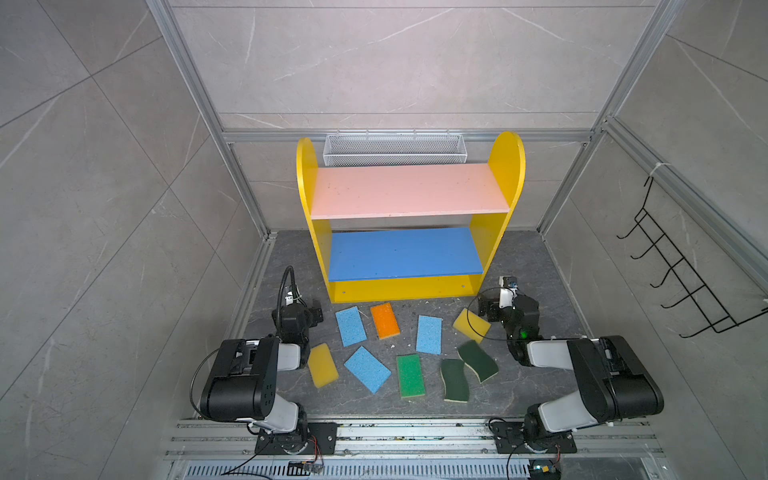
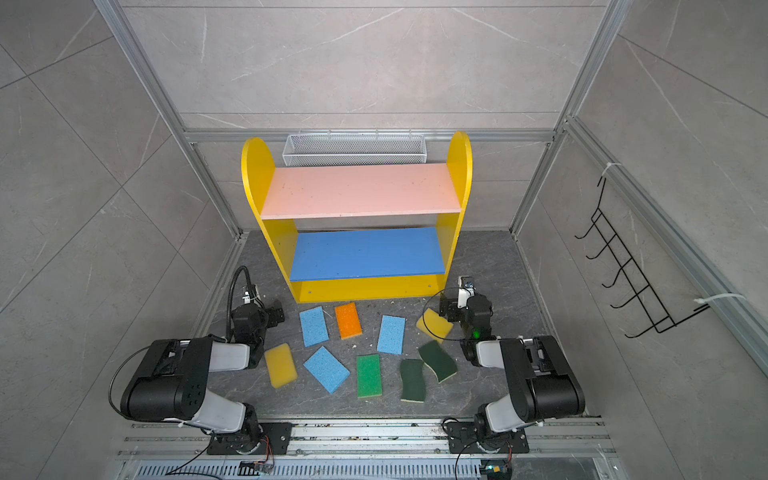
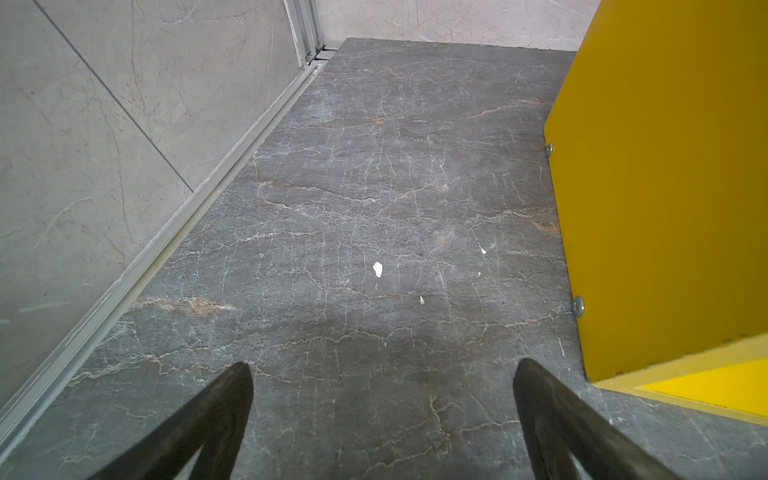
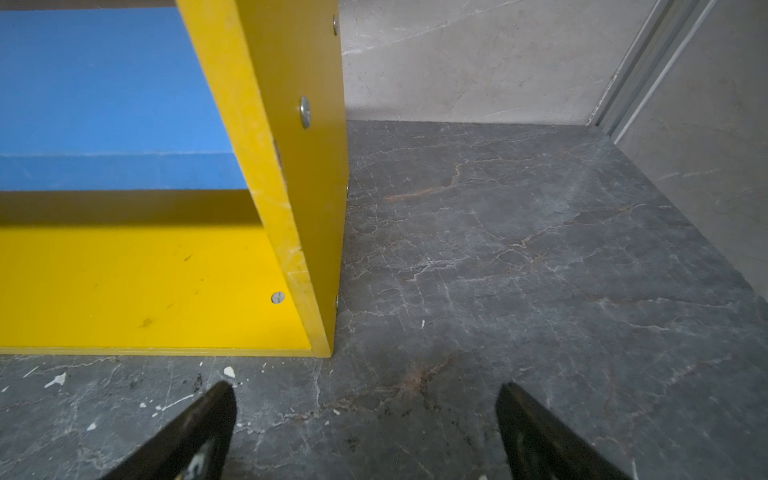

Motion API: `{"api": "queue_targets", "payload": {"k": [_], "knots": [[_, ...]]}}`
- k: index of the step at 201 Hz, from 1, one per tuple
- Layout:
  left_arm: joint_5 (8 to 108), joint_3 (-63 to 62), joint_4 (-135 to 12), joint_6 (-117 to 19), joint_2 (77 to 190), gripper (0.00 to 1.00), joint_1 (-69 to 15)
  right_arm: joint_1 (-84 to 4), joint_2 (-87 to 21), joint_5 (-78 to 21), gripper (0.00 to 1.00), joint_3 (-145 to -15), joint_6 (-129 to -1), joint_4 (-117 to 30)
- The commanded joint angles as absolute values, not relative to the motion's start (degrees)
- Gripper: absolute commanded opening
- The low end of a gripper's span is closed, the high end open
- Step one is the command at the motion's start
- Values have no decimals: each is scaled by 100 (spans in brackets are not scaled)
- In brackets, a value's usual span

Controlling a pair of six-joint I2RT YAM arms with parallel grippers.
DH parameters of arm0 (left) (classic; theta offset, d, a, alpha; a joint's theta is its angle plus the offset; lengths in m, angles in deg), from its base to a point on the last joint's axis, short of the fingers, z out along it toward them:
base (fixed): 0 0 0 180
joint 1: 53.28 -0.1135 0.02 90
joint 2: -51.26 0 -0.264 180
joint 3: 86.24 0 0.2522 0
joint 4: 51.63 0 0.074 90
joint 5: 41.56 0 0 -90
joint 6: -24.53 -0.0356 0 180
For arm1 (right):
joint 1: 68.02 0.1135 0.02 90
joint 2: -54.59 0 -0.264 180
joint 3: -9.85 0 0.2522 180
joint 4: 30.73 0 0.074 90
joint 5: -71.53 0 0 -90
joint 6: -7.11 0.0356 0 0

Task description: Place and organize the cleaning sponges onto the shelf

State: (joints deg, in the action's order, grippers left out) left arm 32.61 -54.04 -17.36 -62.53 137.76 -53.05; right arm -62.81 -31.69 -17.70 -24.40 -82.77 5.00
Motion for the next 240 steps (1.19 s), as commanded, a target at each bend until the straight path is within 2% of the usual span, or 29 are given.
{"api": "queue_targets", "payload": {"k": [1,140,192,240], "knots": [[3368,-5279,-1460,-6381,13739,100,-5328,-6305,-3214,-1812,99,-2544,-8385,402],[3254,-5293,-1414,-6409,13679,100,-5321,-6301,-3114,-1680,99,-2598,-8313,213],[2972,-4728,-3562,-6170,12435,100,-5276,-6294,-2344,-1756,99,-3140,-8379,-1452],[2412,-4360,-5683,-4847,11291,100,-5066,-6258,-1410,-1329,99,-3281,-8066,-2290]]}}
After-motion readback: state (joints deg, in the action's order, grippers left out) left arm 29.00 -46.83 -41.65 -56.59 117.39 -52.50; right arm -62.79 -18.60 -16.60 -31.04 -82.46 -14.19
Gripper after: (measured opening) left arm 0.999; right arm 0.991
